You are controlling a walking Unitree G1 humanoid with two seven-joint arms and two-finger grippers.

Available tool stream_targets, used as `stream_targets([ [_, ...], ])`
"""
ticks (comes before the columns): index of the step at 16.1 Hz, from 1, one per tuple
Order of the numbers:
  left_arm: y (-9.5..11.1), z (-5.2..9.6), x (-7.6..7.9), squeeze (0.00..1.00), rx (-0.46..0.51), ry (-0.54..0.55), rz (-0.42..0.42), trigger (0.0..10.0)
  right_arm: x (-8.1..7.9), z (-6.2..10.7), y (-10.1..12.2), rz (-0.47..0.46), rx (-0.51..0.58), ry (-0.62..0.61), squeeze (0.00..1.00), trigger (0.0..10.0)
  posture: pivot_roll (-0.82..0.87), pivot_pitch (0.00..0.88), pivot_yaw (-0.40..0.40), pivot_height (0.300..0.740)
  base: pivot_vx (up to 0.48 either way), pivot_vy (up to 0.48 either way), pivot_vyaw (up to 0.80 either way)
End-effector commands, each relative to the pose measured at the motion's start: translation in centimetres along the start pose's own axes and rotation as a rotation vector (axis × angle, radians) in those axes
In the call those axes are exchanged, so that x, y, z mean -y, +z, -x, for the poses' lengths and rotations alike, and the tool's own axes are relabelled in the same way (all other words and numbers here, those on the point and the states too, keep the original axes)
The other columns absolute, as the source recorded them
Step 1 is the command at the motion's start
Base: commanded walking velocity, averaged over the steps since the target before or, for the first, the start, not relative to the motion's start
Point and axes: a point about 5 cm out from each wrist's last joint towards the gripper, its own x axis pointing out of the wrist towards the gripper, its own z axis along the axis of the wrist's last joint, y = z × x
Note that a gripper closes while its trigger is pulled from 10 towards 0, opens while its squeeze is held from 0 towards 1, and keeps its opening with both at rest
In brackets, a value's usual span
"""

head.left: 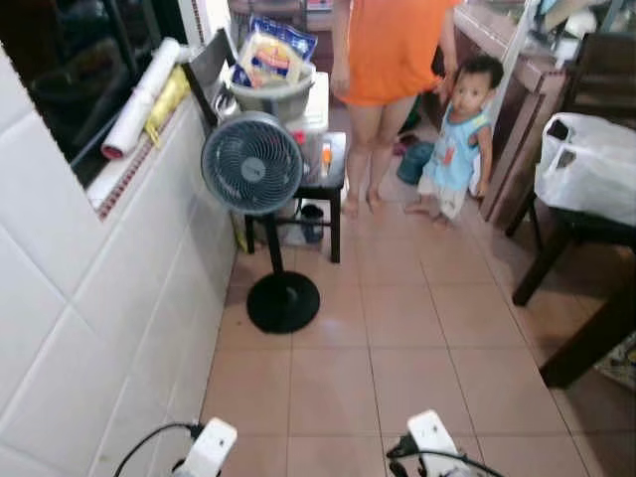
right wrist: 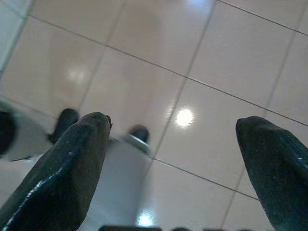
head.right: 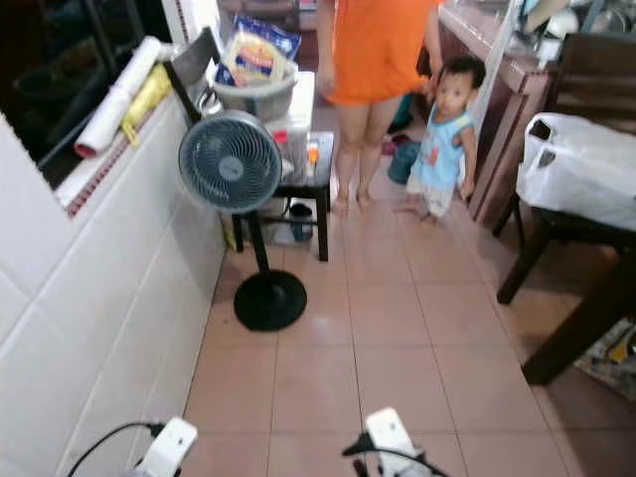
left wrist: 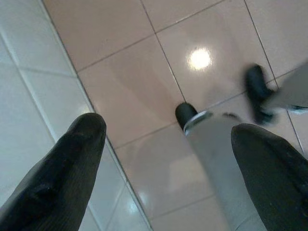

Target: Setting the table

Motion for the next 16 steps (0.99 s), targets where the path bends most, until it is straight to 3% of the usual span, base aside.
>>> stream_targets([
  [1,0.2,-0.3,0.9,0.0,0.005,-0.016,-0.007,10.0,0.4,0.1,0.0,0.002,-0.004,-0.012,0.0,10.0,-0.01,0.0,-0.007,0.74,0.0,0.0,0.0],
  [10,0.7,-0.4,1.2,0.0,0.023,-0.018,0.006,10.0,0.3,0.0,0.1,0.011,-0.008,-0.013,0.0,10.0,-0.01,0.0,-0.006,0.74,0.0,0.0,0.0],
  [16,1.1,-0.5,1.6,0.0,0.03,-0.029,0.008,10.0,0.4,0.2,-1.0,0.012,-0.044,-0.02,0.0,10.0,-0.01,0.0,-0.011,0.74,0.0,0.0,0.0],
])
